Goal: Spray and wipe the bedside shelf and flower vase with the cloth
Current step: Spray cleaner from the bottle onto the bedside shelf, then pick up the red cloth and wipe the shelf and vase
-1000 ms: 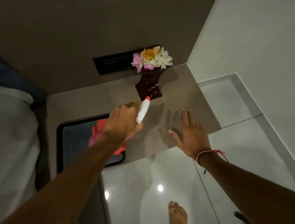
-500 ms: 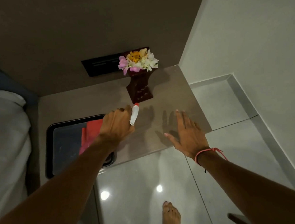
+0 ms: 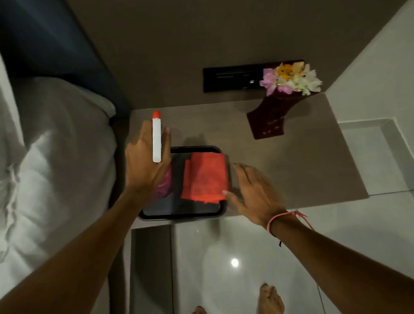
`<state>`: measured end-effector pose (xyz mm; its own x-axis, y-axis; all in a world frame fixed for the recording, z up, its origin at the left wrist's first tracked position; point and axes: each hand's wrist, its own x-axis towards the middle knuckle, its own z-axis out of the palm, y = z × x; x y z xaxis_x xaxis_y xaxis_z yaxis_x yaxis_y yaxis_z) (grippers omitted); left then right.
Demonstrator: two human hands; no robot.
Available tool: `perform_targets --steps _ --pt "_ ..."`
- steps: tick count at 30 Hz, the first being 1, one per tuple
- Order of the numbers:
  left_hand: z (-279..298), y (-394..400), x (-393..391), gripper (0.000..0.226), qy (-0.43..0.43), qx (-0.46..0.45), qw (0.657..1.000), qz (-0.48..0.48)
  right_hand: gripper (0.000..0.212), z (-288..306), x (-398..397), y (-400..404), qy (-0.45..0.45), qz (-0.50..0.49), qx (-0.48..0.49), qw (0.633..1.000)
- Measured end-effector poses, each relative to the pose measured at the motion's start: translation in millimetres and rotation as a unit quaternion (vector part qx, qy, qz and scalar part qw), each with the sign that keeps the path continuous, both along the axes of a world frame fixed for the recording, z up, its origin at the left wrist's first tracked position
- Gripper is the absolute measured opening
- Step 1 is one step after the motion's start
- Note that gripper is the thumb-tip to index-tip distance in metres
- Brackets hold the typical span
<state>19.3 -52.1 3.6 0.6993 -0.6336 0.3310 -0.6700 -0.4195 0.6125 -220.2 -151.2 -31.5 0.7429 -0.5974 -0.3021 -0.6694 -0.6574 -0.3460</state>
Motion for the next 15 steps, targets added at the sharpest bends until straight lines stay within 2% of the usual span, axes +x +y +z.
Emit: perform_targets --steps 4,7,12,15 --pt "-10 13 11 0.028 0.008 -0.041 0.998 0.045 0.055 -5 46 5 -0.022 0.03 -0.039 0.999" --pt "-11 18 15 0.027 0.035 -0.077 0.995 0.046 0.046 -12 73 -2 0.0 0.052 -0.065 0.997" --pt "-10 28 17 0.033 0.088 -0.125 0.987 0.039 0.049 -16 103 -20 0.053 0.038 -0.046 0.997" --pt "-7 31 15 0.033 0.106 -0.134 0.984 0.04 0.063 -19 115 -27 0.117 0.036 -0.06 0.991"
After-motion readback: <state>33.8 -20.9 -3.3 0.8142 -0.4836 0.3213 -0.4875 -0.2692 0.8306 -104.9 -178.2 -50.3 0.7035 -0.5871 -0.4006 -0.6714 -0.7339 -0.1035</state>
